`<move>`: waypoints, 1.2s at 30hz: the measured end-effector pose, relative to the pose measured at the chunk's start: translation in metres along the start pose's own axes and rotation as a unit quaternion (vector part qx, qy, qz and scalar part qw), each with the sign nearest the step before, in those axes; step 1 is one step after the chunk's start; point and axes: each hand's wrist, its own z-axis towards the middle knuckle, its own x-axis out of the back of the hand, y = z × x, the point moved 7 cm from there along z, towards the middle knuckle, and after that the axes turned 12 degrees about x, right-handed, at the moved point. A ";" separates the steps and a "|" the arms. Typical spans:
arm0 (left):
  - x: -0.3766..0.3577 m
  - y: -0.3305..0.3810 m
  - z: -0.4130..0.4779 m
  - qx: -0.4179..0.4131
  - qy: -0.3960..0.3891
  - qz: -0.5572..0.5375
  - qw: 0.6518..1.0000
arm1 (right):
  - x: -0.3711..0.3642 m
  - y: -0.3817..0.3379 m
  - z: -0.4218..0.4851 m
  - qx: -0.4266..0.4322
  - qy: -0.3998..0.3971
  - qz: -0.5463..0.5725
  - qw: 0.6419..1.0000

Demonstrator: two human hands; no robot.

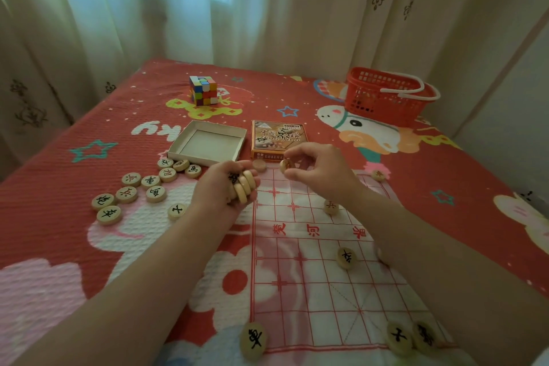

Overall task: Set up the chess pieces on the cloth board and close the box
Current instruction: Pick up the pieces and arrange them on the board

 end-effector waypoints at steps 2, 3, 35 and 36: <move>0.004 0.003 -0.001 0.006 0.002 -0.038 0.999 | -0.007 0.006 0.002 -0.010 -0.029 -0.027 0.999; 0.005 0.004 0.000 0.007 0.006 -0.046 0.999 | -0.012 0.006 0.003 -0.009 -0.050 -0.040 0.998; -0.016 -0.027 0.000 0.120 -0.119 0.147 0.975 | -0.024 -0.026 -0.001 0.085 -0.081 0.042 0.992; -0.016 -0.027 0.000 0.125 -0.120 0.139 0.975 | -0.022 -0.026 -0.001 0.087 -0.075 0.038 0.993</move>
